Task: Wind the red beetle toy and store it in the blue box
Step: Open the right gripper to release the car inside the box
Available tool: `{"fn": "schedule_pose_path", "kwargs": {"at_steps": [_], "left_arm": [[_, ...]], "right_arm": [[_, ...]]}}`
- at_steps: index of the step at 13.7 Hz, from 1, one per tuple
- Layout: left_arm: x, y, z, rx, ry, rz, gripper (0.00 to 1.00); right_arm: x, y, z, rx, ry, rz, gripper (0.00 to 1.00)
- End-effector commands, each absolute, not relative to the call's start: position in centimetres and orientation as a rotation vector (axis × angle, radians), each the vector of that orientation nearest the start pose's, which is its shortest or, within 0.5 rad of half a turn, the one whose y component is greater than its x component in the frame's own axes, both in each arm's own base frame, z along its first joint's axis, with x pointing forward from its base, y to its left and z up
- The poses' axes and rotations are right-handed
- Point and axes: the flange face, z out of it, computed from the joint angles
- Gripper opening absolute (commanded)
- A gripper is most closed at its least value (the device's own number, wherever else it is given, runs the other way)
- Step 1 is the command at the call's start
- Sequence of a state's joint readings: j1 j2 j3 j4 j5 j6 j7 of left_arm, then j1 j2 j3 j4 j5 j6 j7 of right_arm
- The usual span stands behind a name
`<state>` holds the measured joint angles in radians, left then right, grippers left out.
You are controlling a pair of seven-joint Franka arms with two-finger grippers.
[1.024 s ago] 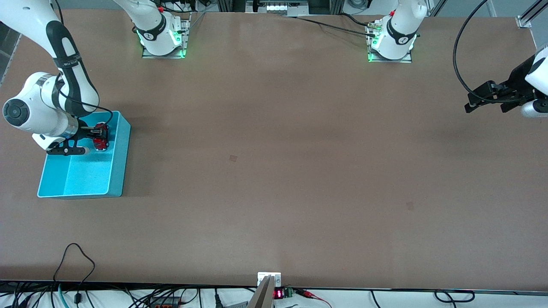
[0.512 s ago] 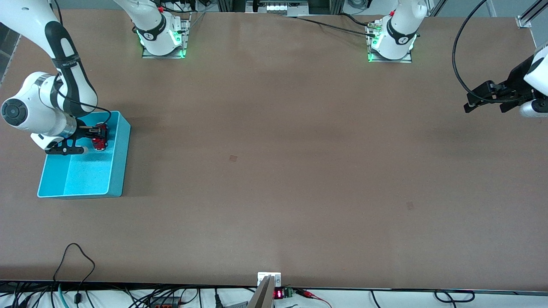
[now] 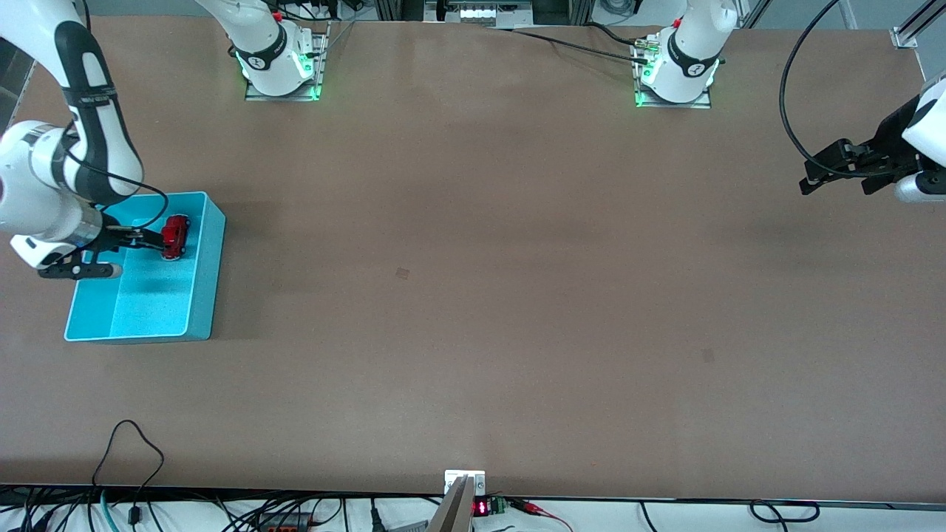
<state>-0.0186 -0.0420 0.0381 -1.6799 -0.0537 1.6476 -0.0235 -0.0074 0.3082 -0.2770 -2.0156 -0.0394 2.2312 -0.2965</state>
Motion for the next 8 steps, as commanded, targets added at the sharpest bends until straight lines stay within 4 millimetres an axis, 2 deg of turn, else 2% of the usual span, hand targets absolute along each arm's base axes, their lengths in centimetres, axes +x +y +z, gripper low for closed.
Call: {"fn": "schedule_pose_path", "kwargs": {"at_steps": [1,2,5,6,8], "left_arm": [[54.5,0.4,60.5,-3.178,-0.043,-0.007,1.00],[54.4,0.4,60.5,-3.178,-0.042,0.005,1.00],[54.3,0.4,60.6,-3.178,-0.042,0.005,1.00],[54.3,0.4,60.6,-3.178,-0.042,0.000,1.00],[54.4,0.2,60.7,-3.178,-0.038,-0.027,1.00]], "right_arm": [[58.6,-14.5,36.3,-3.210,-0.132,0.139,1.00],[59.2,-12.8,38.9,-3.198,-0.166,0.132,1.00],[60.5,-9.6,46.4,-3.175,-0.234,0.150,1.00],[60.7,-8.3,49.2,-3.175,-0.265,0.146,1.00],[60.3,-5.3,53.3,-3.167,-0.329,0.172,1.00]]}}
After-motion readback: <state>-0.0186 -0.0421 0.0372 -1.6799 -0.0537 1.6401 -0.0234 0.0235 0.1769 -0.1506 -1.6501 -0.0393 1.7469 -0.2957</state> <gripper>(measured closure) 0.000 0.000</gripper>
